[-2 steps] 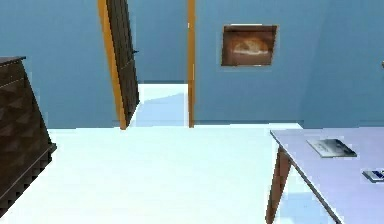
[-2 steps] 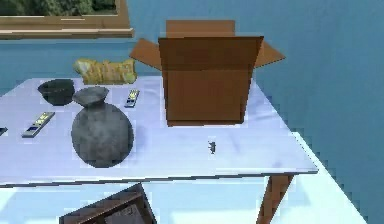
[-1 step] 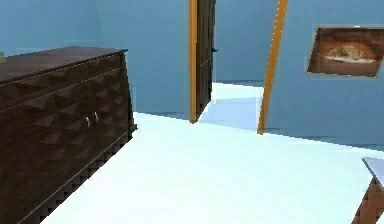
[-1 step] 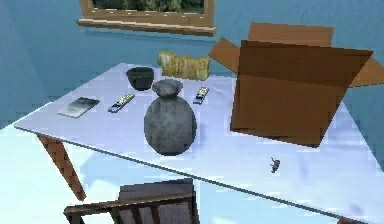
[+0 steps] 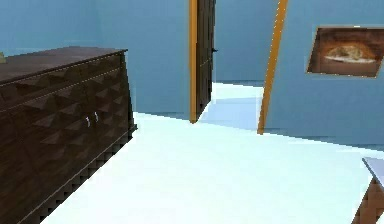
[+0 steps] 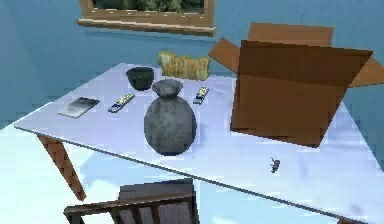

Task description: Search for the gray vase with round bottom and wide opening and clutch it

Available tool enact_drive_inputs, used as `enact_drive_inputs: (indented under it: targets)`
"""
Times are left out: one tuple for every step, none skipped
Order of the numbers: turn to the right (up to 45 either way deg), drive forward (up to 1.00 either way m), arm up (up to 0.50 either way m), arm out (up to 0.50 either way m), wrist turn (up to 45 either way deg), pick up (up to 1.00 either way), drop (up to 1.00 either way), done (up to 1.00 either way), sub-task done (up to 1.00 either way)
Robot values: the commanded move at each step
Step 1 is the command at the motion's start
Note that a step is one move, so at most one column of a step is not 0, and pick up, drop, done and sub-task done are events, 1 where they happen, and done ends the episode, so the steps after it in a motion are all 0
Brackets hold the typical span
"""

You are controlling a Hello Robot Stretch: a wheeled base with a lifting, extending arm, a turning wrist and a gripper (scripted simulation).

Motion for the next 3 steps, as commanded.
enact_drive_inputs:
  targets:
    - [0.0, 0.00, 0.38, 0.00, 0.0, 0.00, 0.00, 0.00, 0.00]
    - [0.0, 0.00, 0.00, 0.30, 0.0, 0.00, 0.00, 0.00, 0.00]
    - [0.0, 0.00, 0.00, 0.00, 45.0, 0.00, 0.00, 0.00, 0.00]
